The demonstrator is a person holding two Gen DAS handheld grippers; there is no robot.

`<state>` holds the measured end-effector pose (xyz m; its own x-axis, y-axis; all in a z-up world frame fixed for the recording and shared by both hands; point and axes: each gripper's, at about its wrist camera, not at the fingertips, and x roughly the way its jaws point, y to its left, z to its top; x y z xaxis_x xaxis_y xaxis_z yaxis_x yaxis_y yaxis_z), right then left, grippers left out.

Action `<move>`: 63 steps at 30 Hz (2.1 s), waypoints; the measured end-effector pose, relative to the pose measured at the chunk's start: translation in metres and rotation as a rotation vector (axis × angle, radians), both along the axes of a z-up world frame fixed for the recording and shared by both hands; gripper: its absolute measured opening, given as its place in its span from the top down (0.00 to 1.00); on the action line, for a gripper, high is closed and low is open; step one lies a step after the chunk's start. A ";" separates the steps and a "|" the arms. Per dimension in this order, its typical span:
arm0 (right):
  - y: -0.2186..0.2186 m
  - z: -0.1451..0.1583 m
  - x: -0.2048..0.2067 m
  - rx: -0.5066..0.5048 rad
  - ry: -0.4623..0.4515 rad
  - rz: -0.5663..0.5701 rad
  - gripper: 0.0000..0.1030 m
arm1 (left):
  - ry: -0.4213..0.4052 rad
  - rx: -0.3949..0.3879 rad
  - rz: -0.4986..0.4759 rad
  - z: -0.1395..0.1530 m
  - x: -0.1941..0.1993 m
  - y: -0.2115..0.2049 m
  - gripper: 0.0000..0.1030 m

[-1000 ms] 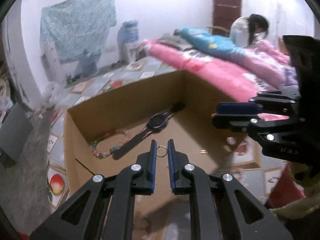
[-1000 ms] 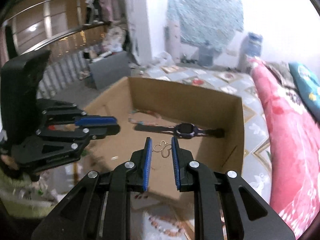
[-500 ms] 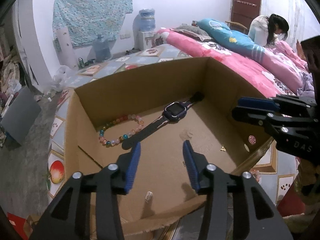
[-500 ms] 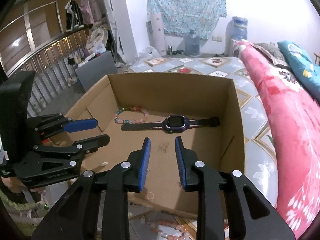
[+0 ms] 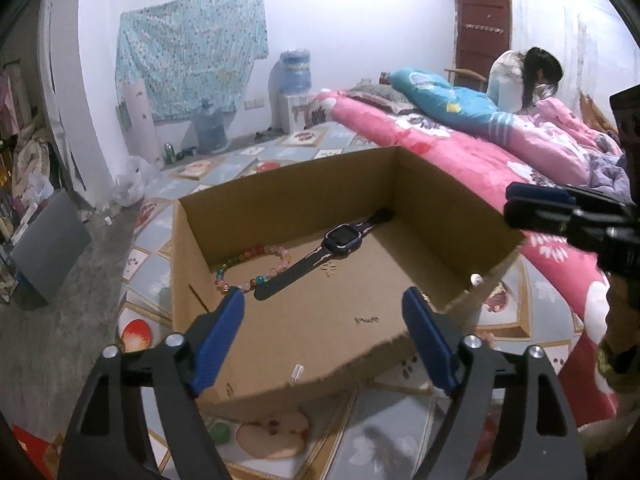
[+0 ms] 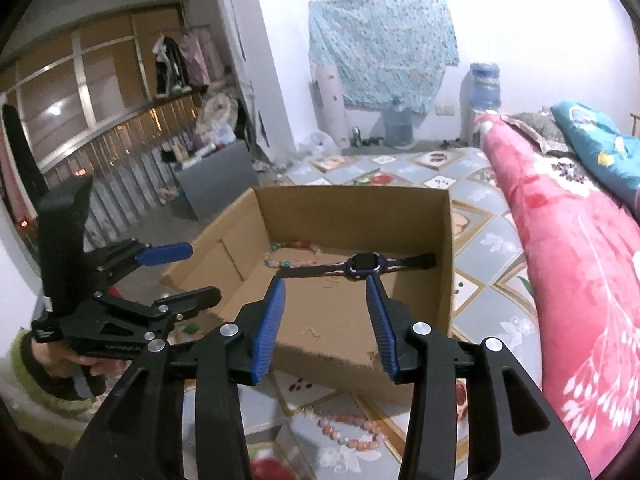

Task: Organize jewelry
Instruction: 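Carry both held charms over the box and open both tools, then bring both open tools back to the table beside the pink bead bracelet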

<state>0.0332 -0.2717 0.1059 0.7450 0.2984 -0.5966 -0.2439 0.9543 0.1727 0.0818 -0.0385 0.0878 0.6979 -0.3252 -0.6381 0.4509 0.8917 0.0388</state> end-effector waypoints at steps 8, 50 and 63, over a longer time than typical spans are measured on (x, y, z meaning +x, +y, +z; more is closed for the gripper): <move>-0.031 -0.003 -0.038 0.059 0.025 -0.001 0.60 | -0.034 -0.047 -0.089 0.005 -0.046 0.008 0.06; -0.019 -0.103 -0.034 0.086 0.353 -0.033 0.71 | 0.176 0.151 -0.358 -0.119 -0.023 -0.100 0.90; -0.019 -0.101 -0.035 0.082 0.349 -0.034 0.71 | 0.186 0.122 -0.342 -0.112 -0.031 -0.087 1.00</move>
<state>-0.0018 -0.2904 0.0048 0.5107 0.3349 -0.7918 -0.1254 0.9402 0.3168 0.0510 -0.1251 -0.0242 0.4317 -0.4323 -0.7917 0.7297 0.6833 0.0249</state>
